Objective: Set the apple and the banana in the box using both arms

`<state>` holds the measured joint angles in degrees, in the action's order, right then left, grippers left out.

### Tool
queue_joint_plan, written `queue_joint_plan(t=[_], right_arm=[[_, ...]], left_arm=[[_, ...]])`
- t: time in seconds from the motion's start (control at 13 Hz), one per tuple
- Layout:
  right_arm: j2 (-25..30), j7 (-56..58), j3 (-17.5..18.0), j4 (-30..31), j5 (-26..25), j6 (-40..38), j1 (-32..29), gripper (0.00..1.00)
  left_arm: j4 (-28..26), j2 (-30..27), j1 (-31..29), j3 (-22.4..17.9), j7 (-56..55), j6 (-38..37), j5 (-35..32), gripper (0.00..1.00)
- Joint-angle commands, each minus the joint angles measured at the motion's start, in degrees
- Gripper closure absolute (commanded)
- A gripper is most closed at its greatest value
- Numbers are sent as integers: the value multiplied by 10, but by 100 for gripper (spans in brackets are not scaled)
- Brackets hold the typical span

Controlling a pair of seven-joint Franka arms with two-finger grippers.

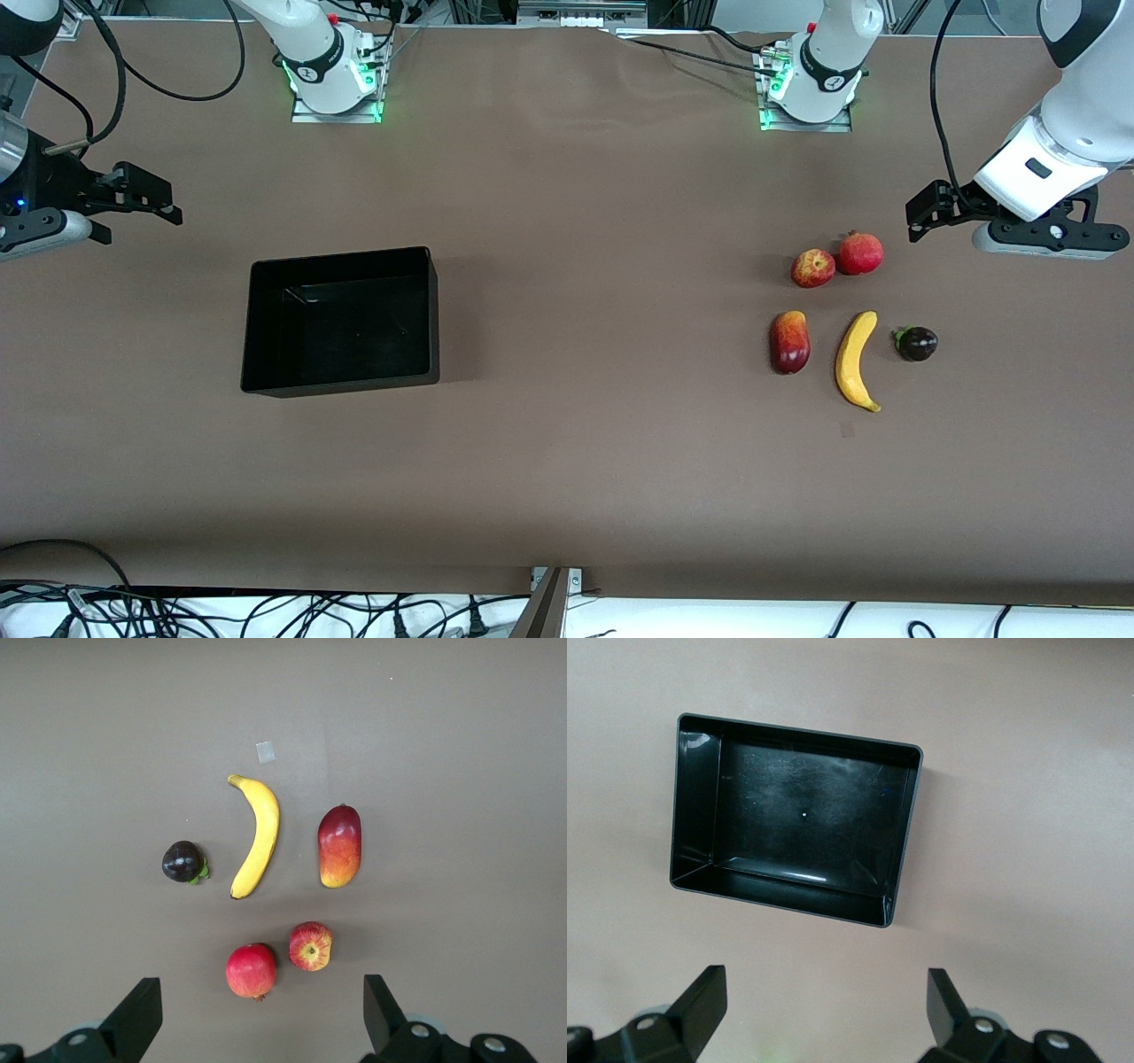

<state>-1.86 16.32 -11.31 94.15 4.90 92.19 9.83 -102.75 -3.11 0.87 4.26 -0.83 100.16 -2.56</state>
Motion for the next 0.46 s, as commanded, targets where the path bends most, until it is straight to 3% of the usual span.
queue_joint_plan(t=[0.0, 0.38], right_arm=[[-8, -9, -1, -18, -10, -11, 5, 0], [-9, -7, 0, -17, -30, -9, 6, 0]], left_arm=[[19, 11, 5, -3, 1, -11, 7, 0], [19, 11, 5, -3, 1, -11, 7, 0]])
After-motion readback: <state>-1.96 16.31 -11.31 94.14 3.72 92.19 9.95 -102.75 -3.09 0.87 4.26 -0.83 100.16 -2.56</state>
